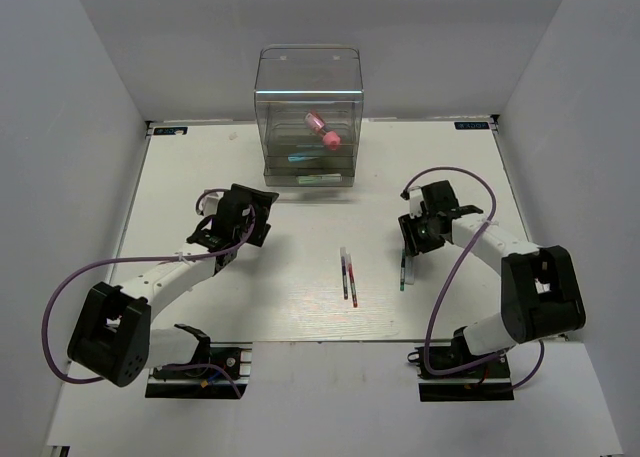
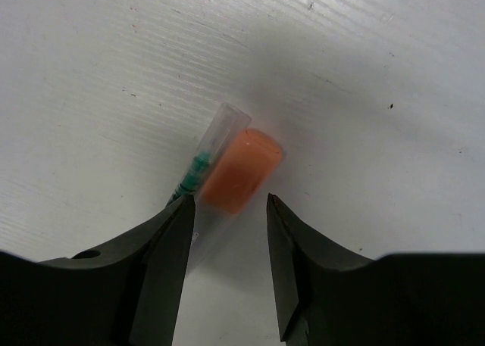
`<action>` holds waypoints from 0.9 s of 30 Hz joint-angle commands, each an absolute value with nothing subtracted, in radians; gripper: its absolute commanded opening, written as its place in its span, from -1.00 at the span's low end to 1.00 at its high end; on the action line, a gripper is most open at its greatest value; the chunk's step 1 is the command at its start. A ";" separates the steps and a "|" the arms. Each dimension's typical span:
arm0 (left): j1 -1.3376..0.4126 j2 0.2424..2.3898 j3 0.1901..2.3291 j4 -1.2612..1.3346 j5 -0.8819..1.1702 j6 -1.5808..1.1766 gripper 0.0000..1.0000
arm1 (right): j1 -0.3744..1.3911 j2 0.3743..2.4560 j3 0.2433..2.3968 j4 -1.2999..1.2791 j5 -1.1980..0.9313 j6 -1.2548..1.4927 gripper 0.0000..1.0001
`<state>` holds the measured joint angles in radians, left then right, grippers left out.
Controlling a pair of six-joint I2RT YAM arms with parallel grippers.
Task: Sort the stationery into containers
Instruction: Grab a piece of stationery with the right arm
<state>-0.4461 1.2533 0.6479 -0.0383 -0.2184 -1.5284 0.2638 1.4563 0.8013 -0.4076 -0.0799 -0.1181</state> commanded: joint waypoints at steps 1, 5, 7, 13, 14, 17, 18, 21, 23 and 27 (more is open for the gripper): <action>-0.442 1.226 0.646 -0.064 -0.216 -1.529 0.99 | 0.261 1.474 0.787 -0.376 -0.061 -0.095 -0.02; -0.442 1.217 0.637 -0.064 -0.207 -1.529 0.99 | 0.259 1.500 0.788 -0.382 -0.035 -0.081 -0.02; -0.442 1.216 0.637 -0.064 -0.207 -1.529 0.99 | 0.261 1.514 0.791 -0.379 -0.026 -0.077 -0.02; -0.442 1.177 0.594 -0.015 -0.216 -1.539 0.99 | 0.258 1.566 0.807 -0.391 -0.017 -0.072 -0.02; -0.442 1.177 0.582 -0.015 -0.216 -1.548 0.99 | 0.259 1.568 0.808 -0.390 -0.023 -0.074 -0.06; -0.433 1.166 0.560 0.008 -0.216 -1.557 0.99 | 0.261 1.597 0.825 -0.406 -0.049 -0.080 -0.21; -0.433 1.166 0.549 0.020 -0.216 -1.566 0.99 | 0.261 1.604 0.824 -0.410 -0.058 -0.084 -0.34; -0.433 1.166 0.528 0.058 -0.203 -1.575 0.99 | 0.259 1.611 0.845 -0.416 -0.116 -0.116 -0.53; -0.433 1.175 0.505 0.077 -0.187 -1.588 0.99 | 0.261 1.589 0.877 -0.413 -0.132 -0.171 -0.60; -0.433 1.198 0.505 0.095 -0.153 -1.597 0.99 | 0.264 1.548 0.957 -0.393 -0.204 -0.302 -0.76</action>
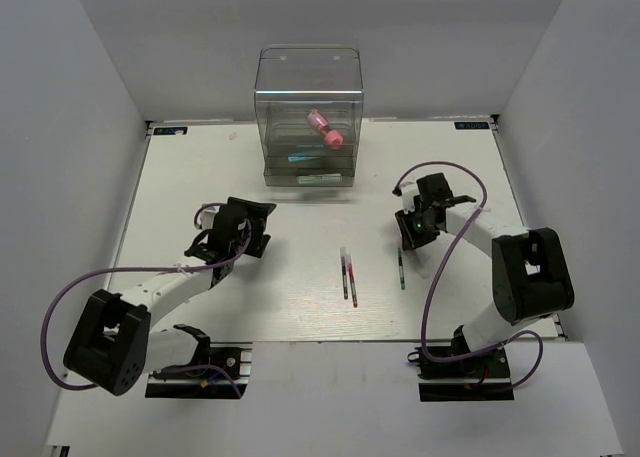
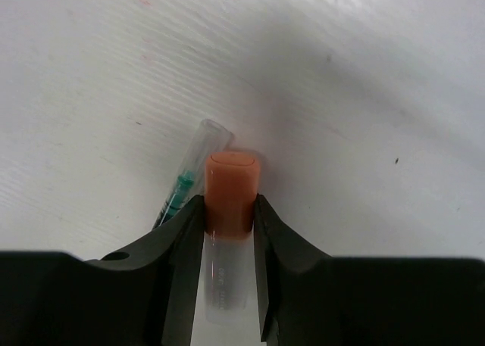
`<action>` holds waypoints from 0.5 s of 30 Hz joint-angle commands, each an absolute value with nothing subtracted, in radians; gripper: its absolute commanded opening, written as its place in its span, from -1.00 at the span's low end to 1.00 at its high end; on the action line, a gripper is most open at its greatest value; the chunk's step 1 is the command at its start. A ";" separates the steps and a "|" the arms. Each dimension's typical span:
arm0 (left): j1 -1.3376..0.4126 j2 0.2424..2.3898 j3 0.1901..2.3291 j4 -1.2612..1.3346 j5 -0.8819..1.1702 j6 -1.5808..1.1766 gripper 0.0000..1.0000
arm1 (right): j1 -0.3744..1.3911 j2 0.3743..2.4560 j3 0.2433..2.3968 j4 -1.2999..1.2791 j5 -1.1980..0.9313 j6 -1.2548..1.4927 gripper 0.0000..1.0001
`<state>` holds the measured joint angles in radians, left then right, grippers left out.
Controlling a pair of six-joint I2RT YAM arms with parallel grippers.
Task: Sort the stationery into containers
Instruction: Grab a piece of stationery with the right arm, then place the stationery into the container
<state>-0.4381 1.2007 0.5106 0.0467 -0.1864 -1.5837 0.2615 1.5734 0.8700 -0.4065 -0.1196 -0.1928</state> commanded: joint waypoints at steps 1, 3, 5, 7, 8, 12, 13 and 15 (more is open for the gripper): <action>-0.433 1.209 0.505 0.104 -0.153 -1.597 0.99 | 0.265 1.533 0.974 -0.390 -0.237 -0.323 -0.76; -0.433 1.221 0.514 0.113 -0.143 -1.597 0.99 | 0.271 1.526 1.043 -0.373 -0.310 -0.440 -0.79; -0.433 1.247 0.525 0.114 -0.132 -1.597 0.99 | 0.273 1.526 1.106 -0.388 -0.459 -0.517 -0.79; -0.433 1.262 0.537 0.114 -0.123 -1.597 0.99 | 0.284 1.534 1.196 -0.382 -0.543 -0.609 -0.84; -0.433 1.276 0.537 0.114 -0.111 -1.597 0.99 | 0.290 1.540 1.213 -0.370 -0.646 -0.655 -0.84; -0.433 1.301 0.558 0.114 -0.092 -1.597 0.99 | 0.348 1.589 1.325 -0.314 -0.761 -0.823 -0.87; -0.433 1.301 0.571 0.114 -0.092 -1.597 0.99 | 0.363 1.601 1.341 -0.313 -0.794 -0.850 -0.87; -0.433 1.310 0.571 0.114 -0.083 -1.597 0.99 | 0.385 1.655 1.418 -0.325 -0.863 -0.949 -0.87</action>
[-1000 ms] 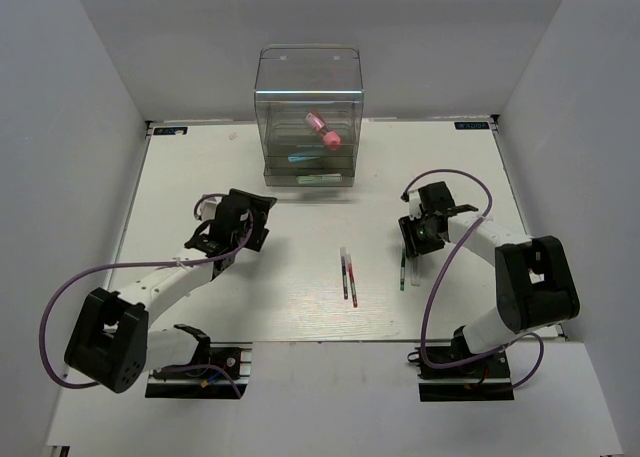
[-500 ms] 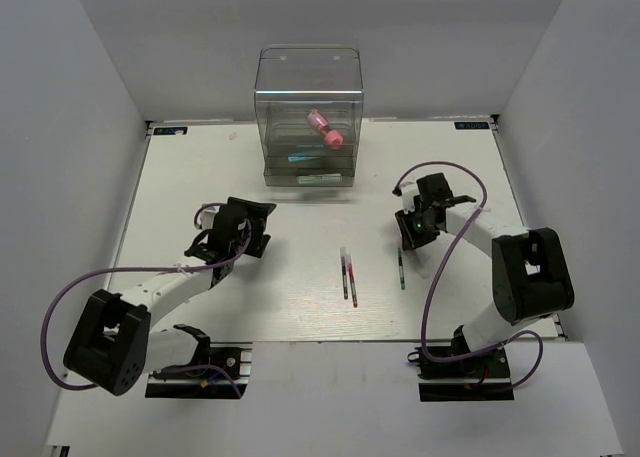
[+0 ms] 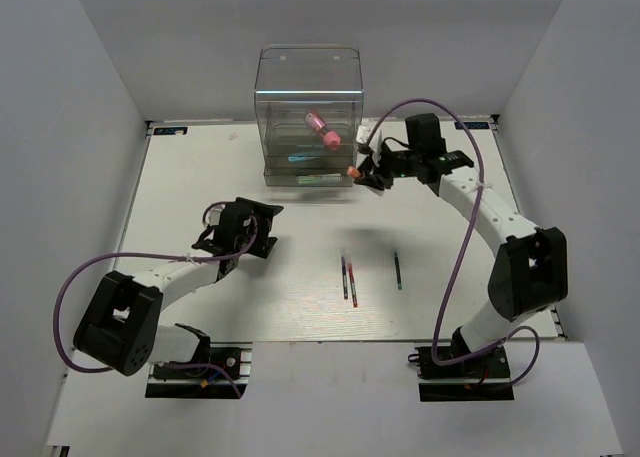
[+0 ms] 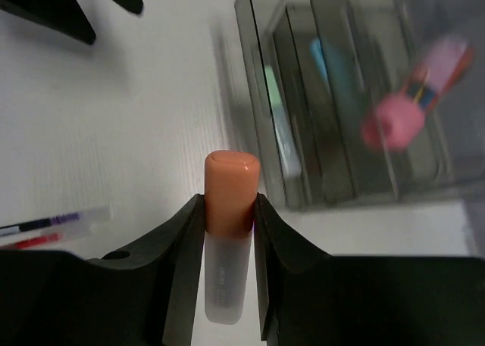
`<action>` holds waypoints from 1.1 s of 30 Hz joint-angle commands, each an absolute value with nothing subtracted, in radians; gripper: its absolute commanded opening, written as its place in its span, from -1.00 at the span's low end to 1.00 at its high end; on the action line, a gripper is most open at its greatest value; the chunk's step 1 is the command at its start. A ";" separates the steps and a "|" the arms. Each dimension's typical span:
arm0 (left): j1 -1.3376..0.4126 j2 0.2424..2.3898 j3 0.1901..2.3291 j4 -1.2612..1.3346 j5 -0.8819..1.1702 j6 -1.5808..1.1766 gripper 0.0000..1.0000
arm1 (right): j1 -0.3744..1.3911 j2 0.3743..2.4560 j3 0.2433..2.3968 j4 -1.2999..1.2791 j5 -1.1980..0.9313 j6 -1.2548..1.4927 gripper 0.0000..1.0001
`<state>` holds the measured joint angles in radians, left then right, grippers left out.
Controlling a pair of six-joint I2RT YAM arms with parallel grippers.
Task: Sort the stationery into containers
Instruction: Place the stationery into the container
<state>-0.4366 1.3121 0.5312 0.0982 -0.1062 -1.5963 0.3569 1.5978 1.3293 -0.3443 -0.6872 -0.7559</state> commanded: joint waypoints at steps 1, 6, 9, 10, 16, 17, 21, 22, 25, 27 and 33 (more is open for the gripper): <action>-0.433 1.310 0.580 0.114 -0.083 -1.597 0.99 | 0.403 1.669 1.437 -0.321 -0.877 -0.959 -0.87; -0.433 1.319 0.580 0.114 -0.074 -1.597 0.99 | 0.440 1.778 1.554 -0.278 -0.974 -1.078 -0.87; -0.433 1.344 0.580 0.138 -0.063 -1.597 0.97 | 0.465 1.813 1.537 -0.137 -0.997 -1.103 -0.87; -0.433 1.344 0.580 0.150 -0.054 -1.597 0.95 | 0.465 1.824 1.526 -0.083 -1.012 -1.129 -0.87; -0.433 1.371 0.598 0.150 -0.035 -1.597 0.94 | 0.465 1.953 1.617 -0.014 -1.000 -1.111 -0.84; -0.433 1.371 0.598 0.150 -0.035 -1.597 0.94 | 0.465 1.972 1.624 -0.008 -0.996 -1.108 -0.84; -0.433 1.391 0.607 0.170 -0.035 -1.597 0.94 | 0.460 2.016 1.629 -0.011 -0.957 -1.108 -0.72; -0.433 1.405 0.618 0.170 -0.035 -1.597 0.90 | 0.457 2.022 1.621 -0.012 -0.951 -1.104 -0.68; -0.433 1.442 0.644 0.195 -0.035 -1.597 0.85 | 0.459 2.020 1.605 -0.014 -0.913 -1.086 -0.24; -0.433 1.477 0.679 0.218 -0.035 -1.588 0.80 | 0.456 2.002 1.592 -0.011 -0.905 -1.071 0.07; -0.433 1.584 0.761 0.253 -0.014 -1.588 0.58 | 0.448 1.893 1.502 0.101 -0.910 -0.930 0.24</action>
